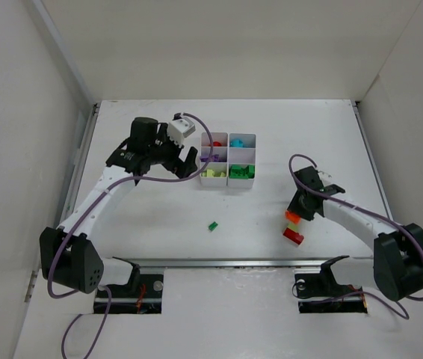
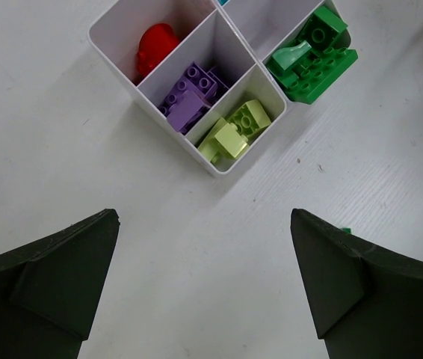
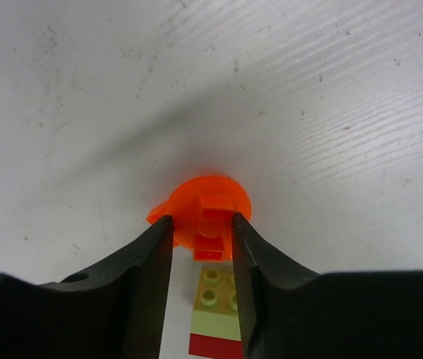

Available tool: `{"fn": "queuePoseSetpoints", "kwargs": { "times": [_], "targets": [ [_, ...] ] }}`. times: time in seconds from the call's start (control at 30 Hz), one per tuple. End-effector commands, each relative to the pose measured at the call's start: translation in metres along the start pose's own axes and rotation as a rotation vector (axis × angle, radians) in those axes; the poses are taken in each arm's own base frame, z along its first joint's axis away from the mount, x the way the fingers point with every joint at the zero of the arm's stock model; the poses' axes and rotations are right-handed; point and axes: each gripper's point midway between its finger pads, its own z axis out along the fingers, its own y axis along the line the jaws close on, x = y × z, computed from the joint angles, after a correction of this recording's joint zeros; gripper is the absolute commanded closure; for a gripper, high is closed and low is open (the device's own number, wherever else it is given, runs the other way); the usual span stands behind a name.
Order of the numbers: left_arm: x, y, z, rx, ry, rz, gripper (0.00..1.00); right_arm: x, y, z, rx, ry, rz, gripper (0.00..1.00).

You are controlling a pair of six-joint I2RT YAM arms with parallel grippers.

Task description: Sort the legos into containers by color

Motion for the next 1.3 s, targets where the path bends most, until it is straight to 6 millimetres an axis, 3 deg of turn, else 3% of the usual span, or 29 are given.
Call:
{"fn": "queuePoseSetpoints", "kwargs": {
  "times": [0.0,0.13,0.27,0.37,0.77,0.9,1.07,1.27],
  "targets": [
    [-0.012,-0.004,-0.009,0.004,-0.052,0.007,0.01,-0.004,0.006,0.000,-0.015,-0.016,-0.015,0.73],
    [-0.016,-0.003,-0.011,-0.001,-0.068,0.024,0.01,-0.017,0.017,-0.007,-0.028,-0.068,-0.034,0.81],
    [-0.012,-0.004,-0.010,0.002,-0.060,0.020,0.01,-0.017,0.017,-0.006,-0.017,-0.066,-0.056,0.84],
    [-0.012,-0.004,-0.010,0.002,-0.060,0.020,0.01,-0.015,0.016,-0.004,-0.008,-0.059,-0.060,0.93],
    [-0.012,-0.004,-0.011,-0.001,-0.068,0.024,0.01,-0.028,0.020,-0.016,0.004,-0.104,-0.103,1.00],
    [-0.012,-0.004,-0.011,-0.001,-0.068,0.024,0.01,-0.028,0.019,-0.020,0.016,-0.093,-0.109,0.62],
    [-0.012,-0.004,-0.011,-0.001,-0.068,0.024,0.01,-0.027,0.015,-0.019,0.036,-0.088,-0.106,0.49],
    [-0.013,-0.006,-0.011,0.008,-0.070,0.025,0.01,-0.031,0.018,0.001,0.051,-0.087,-0.125,0.49]
  ]
}}
